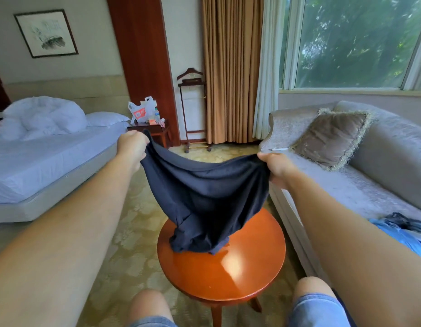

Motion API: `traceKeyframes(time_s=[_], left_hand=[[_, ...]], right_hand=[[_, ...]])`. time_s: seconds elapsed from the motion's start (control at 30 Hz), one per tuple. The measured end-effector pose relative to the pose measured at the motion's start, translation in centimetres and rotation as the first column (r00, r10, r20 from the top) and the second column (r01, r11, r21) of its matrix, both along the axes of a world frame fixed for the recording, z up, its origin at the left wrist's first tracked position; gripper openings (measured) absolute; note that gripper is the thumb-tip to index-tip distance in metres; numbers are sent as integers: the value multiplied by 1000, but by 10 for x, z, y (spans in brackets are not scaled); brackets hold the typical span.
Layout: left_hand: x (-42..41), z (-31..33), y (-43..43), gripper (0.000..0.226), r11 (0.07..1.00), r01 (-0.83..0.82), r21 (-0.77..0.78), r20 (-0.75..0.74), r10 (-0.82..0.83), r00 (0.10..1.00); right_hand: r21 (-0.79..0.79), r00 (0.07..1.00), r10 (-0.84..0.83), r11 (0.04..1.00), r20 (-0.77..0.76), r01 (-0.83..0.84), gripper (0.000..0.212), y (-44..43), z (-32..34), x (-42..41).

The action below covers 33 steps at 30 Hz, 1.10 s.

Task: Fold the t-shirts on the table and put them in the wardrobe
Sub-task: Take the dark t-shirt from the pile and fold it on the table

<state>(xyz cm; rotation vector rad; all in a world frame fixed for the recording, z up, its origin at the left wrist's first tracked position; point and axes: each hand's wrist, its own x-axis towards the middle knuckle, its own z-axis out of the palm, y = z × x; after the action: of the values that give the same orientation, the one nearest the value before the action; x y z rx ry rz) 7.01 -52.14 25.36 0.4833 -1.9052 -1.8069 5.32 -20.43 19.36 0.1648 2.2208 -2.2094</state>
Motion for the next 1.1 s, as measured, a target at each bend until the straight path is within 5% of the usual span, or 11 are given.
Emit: traceKeyframes(time_s=[0.17, 0.37, 0.6, 0.87, 1.1], left_hand=[[23, 50, 19, 25, 998, 20, 52, -152, -11, 988], [50, 111, 18, 34, 998, 22, 56, -352, -1, 936], [37, 118, 22, 18, 996, 61, 67, -299, -38, 953], [-54, 42, 25, 39, 974, 179, 138, 51, -188, 981], [-125, 106, 19, 35, 948, 158, 277, -194, -106, 975]], right_hand=[[33, 936, -82, 995, -343, 99, 28, -30, 92, 28], [61, 745, -221, 942, -629, 331, 34, -25, 183, 50], [7, 690, -398, 864, -605, 504, 36, -15, 188, 33], [256, 893, -329, 875, -307, 410, 24, -25, 101, -64], [100, 771, -292, 904, -565, 416, 39, -62, 150, -114]])
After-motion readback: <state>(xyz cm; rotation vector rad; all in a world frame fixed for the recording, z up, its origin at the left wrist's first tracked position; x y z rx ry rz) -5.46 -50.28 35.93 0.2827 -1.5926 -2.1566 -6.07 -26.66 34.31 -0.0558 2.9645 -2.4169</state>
